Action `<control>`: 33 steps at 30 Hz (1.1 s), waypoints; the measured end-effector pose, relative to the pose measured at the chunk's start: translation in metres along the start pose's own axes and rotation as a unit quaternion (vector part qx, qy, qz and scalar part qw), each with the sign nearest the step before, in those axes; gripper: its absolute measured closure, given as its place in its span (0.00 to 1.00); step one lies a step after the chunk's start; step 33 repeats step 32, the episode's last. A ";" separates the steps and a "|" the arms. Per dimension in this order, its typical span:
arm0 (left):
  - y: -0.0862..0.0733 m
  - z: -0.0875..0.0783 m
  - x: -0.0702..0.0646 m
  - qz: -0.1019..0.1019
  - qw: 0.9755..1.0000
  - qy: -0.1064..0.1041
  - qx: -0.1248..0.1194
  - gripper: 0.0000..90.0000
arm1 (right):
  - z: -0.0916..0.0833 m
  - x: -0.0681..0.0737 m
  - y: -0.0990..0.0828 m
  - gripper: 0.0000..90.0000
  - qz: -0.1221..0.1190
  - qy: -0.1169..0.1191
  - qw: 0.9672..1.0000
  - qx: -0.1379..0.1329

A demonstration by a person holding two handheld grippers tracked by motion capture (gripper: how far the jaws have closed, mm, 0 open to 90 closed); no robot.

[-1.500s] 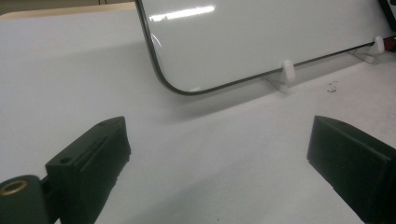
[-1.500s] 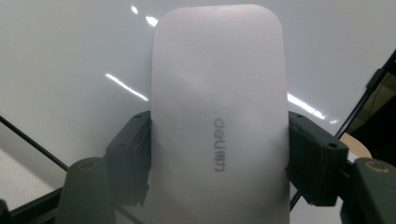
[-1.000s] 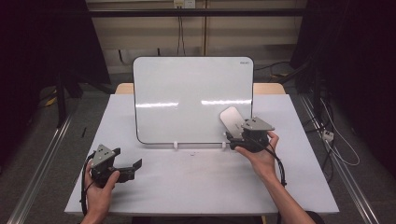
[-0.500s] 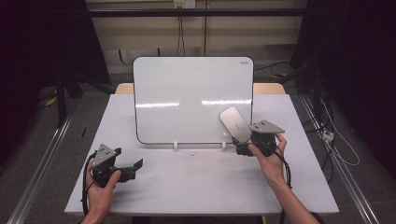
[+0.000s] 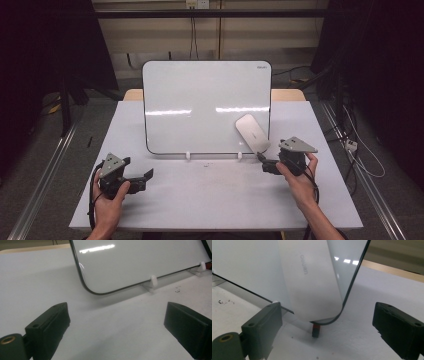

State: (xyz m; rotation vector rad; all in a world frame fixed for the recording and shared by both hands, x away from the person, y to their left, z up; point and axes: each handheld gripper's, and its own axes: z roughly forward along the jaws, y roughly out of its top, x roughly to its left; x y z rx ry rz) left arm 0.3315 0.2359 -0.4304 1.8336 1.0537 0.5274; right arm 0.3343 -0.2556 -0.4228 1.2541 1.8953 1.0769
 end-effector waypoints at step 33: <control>-0.001 0.001 0.000 -0.011 1.000 0.012 0.003 0.07 | -0.035 -0.016 -0.047 0.10 0.053 -0.023 0.998 -0.014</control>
